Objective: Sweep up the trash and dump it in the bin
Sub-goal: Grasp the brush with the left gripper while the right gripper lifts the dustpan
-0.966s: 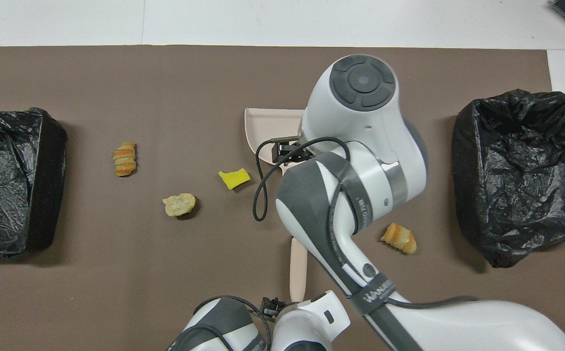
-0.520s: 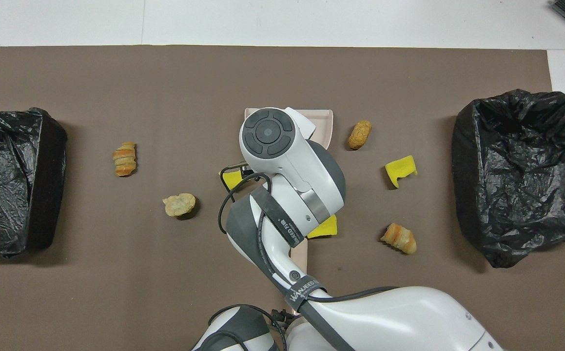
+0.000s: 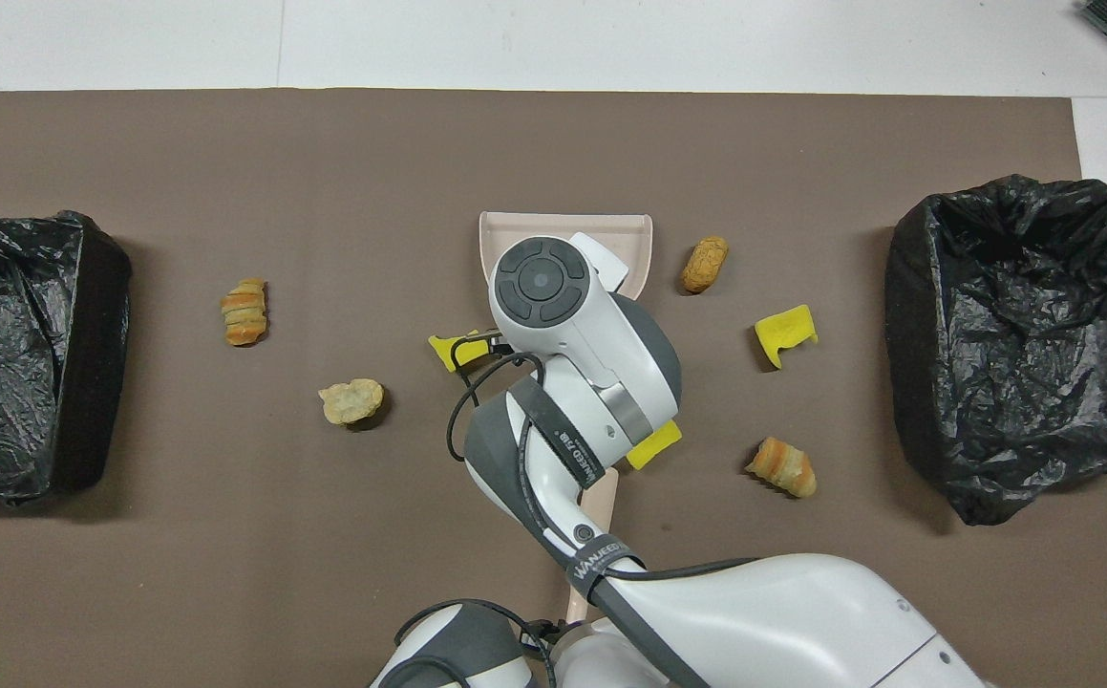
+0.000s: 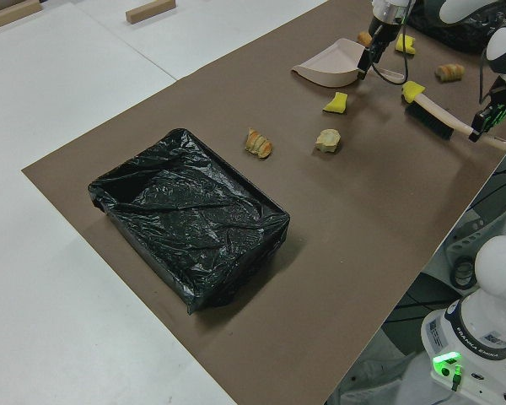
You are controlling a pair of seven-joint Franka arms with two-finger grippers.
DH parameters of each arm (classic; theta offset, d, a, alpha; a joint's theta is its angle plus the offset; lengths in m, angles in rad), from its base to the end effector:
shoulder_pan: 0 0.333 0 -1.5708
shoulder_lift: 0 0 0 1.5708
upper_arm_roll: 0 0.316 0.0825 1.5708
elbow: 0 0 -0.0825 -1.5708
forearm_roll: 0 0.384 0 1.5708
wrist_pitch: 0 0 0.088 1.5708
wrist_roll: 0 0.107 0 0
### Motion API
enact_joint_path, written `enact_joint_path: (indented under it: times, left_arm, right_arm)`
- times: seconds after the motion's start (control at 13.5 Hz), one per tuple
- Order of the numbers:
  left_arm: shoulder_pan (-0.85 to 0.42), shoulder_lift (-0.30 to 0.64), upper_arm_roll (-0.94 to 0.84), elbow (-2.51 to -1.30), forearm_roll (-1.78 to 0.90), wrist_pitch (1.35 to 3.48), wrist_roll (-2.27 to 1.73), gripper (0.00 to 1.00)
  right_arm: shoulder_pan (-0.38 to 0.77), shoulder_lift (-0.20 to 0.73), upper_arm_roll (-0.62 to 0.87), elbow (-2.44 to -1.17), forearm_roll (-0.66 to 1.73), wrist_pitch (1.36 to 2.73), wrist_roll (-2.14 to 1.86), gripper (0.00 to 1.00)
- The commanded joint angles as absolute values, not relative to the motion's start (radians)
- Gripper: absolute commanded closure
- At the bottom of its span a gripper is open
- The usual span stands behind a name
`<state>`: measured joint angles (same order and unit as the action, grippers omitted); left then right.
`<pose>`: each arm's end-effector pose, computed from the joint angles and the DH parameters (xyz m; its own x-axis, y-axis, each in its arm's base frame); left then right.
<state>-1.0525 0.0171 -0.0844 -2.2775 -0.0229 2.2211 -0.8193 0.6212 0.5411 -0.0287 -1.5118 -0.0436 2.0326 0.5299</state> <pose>0.2138 -0.4632 0.3419 0.9529 -0.2966 -0.0638 -0.2995 -0.9532 -0.0410 0.5785 0.3902 0.3479 0.9962 0.0865 0.0091 0.0859 -0.9947 0.0566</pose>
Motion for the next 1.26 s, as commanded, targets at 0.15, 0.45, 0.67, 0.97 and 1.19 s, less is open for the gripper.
enact_joint_path:
  times: [0.15,0.45,0.67,0.97,1.19]
  left_arm:
    - [-1.034,-0.047,-0.063,-2.26,-0.017,2.113,-0.825,1.0]
    - [-0.976,-0.129,-0.061,-2.261,-0.006,1.918,-0.819,1.0]
    - [-0.892,-0.147,-0.061,-2.263,0.034,1.801,-0.819,1.0]
    - [-0.68,-0.149,-0.061,-2.27,0.119,1.779,-0.813,1.0]
    - [-0.527,-0.146,-0.061,-2.24,0.189,1.795,-0.734,1.0]
  right_arm:
    - [0.615,0.497,-0.021,-1.56,-0.041,1.988,0.626,0.31]
    - [0.615,0.489,-0.023,-1.56,-0.014,1.934,0.634,0.47]
    - [0.6,0.488,-0.021,-1.557,-0.014,1.933,0.606,0.5]
    - [0.595,0.486,-0.023,-1.552,0.031,1.936,0.587,0.85]
    - [0.592,0.473,-0.023,-1.552,0.037,1.931,0.589,1.0]
